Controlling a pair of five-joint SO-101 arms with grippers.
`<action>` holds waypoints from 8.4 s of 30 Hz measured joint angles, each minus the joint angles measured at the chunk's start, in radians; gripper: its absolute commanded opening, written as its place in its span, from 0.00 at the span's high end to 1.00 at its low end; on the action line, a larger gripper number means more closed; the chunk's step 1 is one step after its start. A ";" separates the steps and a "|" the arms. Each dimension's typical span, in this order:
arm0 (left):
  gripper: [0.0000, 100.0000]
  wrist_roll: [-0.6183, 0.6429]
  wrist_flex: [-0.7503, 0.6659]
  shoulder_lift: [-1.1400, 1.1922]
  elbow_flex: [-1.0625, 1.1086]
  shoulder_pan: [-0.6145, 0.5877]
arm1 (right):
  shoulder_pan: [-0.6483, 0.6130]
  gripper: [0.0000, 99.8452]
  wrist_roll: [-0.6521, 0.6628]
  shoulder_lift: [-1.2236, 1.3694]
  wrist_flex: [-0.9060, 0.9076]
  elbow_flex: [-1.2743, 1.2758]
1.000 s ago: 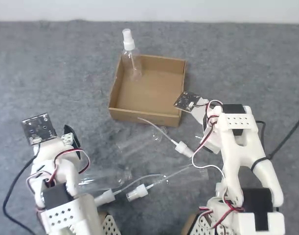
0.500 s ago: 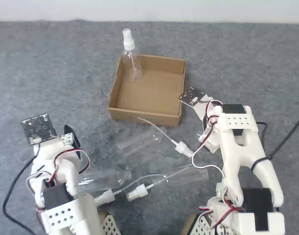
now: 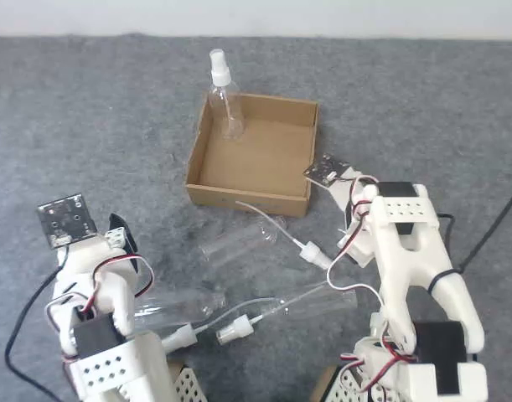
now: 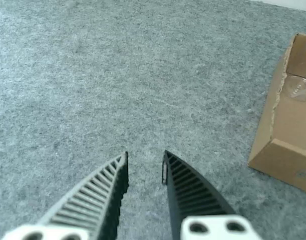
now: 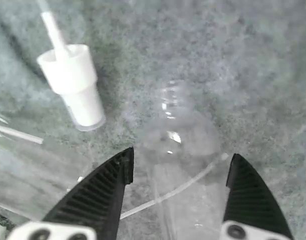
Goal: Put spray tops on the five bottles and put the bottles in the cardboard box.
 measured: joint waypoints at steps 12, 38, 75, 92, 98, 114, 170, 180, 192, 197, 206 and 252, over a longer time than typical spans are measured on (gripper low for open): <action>0.89 0.000 0.000 0.000 0.000 0.000 | 0.000 0.87 -0.005 0.000 0.000 0.000; 0.89 0.000 0.000 0.000 0.000 0.000 | -0.060 0.78 0.135 0.000 0.000 0.000; 0.89 0.000 0.000 0.000 0.000 0.000 | -0.061 0.73 0.333 0.064 0.000 0.000; 0.89 0.000 0.000 0.000 0.000 0.000 | -0.061 0.82 0.325 0.089 0.006 -0.014; 0.89 0.000 0.000 0.000 0.000 0.000 | -0.061 0.91 0.247 0.086 0.104 -0.100; 0.89 -0.002 0.000 0.000 0.000 0.000 | -0.118 0.91 -0.025 -0.250 0.238 -0.112; 0.89 -0.003 0.000 0.000 0.000 0.000 | -0.207 0.91 -0.497 -0.878 0.140 0.130; 0.89 -0.003 0.000 0.000 0.000 0.000 | -0.189 0.91 -0.516 -0.878 0.140 0.130; 0.89 -0.003 0.000 0.000 0.000 0.000 | -0.153 0.91 -0.528 -0.948 0.129 0.193; 0.89 -0.003 0.000 0.000 0.000 0.000 | -0.152 0.91 -0.528 -1.063 0.084 0.270; 0.89 -0.003 0.000 0.000 0.000 0.000 | -0.152 0.91 -0.528 -1.091 0.060 0.293; 0.89 -0.204 0.371 -0.009 -0.493 0.298 | -0.060 0.91 -0.632 -1.091 -0.144 0.428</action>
